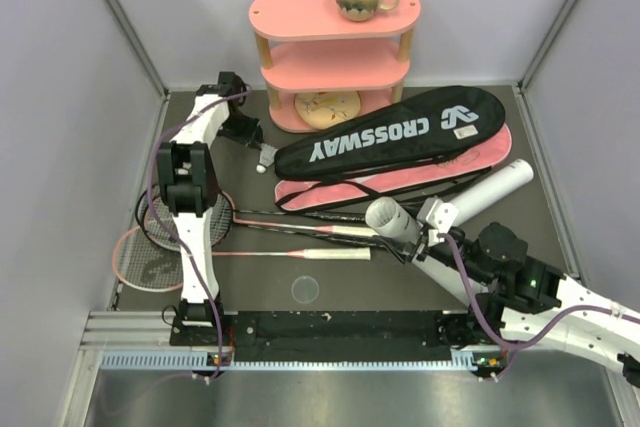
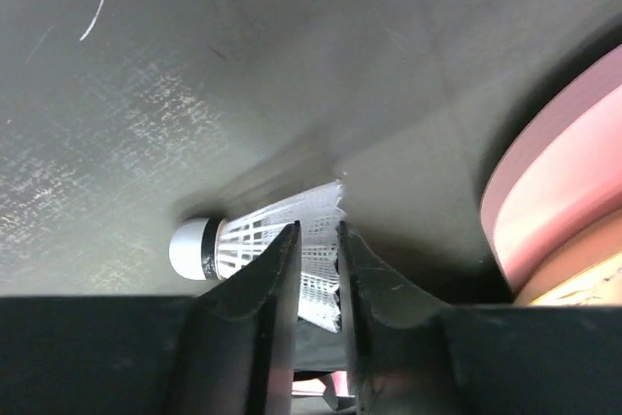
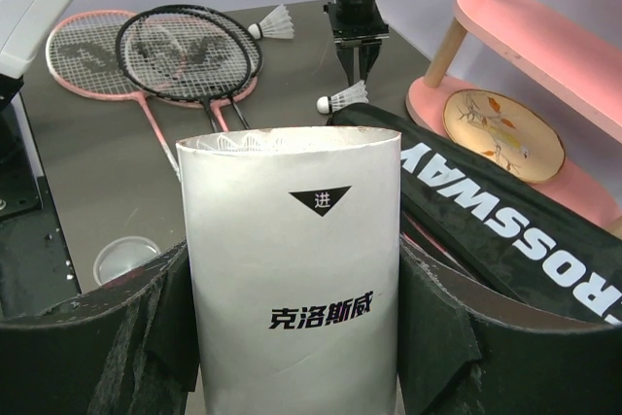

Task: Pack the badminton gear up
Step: Pick up the shuttlecock at the center of the board, then place the shuttlecock at the shuttle tube.

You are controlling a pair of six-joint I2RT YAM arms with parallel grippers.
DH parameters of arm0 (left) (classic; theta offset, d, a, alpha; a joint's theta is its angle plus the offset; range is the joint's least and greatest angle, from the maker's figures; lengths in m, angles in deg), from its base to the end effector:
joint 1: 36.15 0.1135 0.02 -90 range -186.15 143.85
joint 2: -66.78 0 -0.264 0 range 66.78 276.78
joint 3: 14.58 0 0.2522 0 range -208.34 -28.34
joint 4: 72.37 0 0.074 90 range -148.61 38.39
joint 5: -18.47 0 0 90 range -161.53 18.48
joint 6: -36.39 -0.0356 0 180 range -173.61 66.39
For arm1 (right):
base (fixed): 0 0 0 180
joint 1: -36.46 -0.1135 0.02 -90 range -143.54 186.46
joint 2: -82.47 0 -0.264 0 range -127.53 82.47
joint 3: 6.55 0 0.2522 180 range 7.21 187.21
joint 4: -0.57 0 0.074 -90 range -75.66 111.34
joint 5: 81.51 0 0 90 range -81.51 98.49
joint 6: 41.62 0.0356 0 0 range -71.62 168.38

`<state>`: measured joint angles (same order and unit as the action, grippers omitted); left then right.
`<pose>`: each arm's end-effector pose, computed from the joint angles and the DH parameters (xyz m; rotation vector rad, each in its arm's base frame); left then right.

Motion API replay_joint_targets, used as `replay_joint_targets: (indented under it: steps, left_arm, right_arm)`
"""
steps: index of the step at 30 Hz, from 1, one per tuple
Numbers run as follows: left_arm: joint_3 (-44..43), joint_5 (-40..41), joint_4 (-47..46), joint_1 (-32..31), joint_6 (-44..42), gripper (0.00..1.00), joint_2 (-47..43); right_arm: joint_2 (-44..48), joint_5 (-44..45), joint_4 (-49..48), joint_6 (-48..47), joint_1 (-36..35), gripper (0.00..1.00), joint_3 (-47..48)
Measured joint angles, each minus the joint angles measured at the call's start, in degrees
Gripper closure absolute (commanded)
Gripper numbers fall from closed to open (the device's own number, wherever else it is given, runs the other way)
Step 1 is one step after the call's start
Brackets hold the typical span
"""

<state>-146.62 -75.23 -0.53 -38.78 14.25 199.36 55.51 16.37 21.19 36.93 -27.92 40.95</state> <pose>0.4834 -0.0245 0.2011 -1.5554 2.4577 -0.3369 0.0607 0.1152 0.3215 -0.8975 1.3315 0.6142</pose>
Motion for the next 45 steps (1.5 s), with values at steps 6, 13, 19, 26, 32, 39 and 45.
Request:
replay_joint_targets:
  steps: [6,13,19,26,32,39,45]
  left_arm:
    - [2.7,-0.3,-0.7,0.1,-1.9,1.0,-0.9]
    - [6.7,0.7,-1.7,0.1,-6.6,1.0,-10.8]
    - [32.0,-9.8,-18.0,0.3,-12.7,1.0,-42.0]
    - [62.3,-36.1,-54.9,-4.0,-5.3,1.0,-73.4]
    - [75.3,-38.6,-71.4,-17.2,3.8,1.0,-81.5]
    - [75.0,-37.6,-79.2,-23.3,6.4,1.0,-82.6]
    - [73.6,-34.9,-79.6,-27.2,6.7,1.0,-82.5]
  right_arm:
    - [-0.5,-0.3,0.0,0.0,0.0,1.0,0.0]
    - [-1.2,-0.6,-0.4,0.0,0.0,1.0,0.0]
    - [-4.9,-0.4,-2.2,0.0,0.0,1.0,0.0]
    - [-7.3,-0.1,-5.3,0.0,0.0,1.0,-0.1]
    - [-10.3,-1.0,-9.6,0.0,0.0,1.0,-0.1]
    - [-11.7,-3.2,-11.6,0.1,0.0,1.0,-0.1]
    - [-10.6,-4.4,-12.2,0.5,0.0,1.0,-0.1]
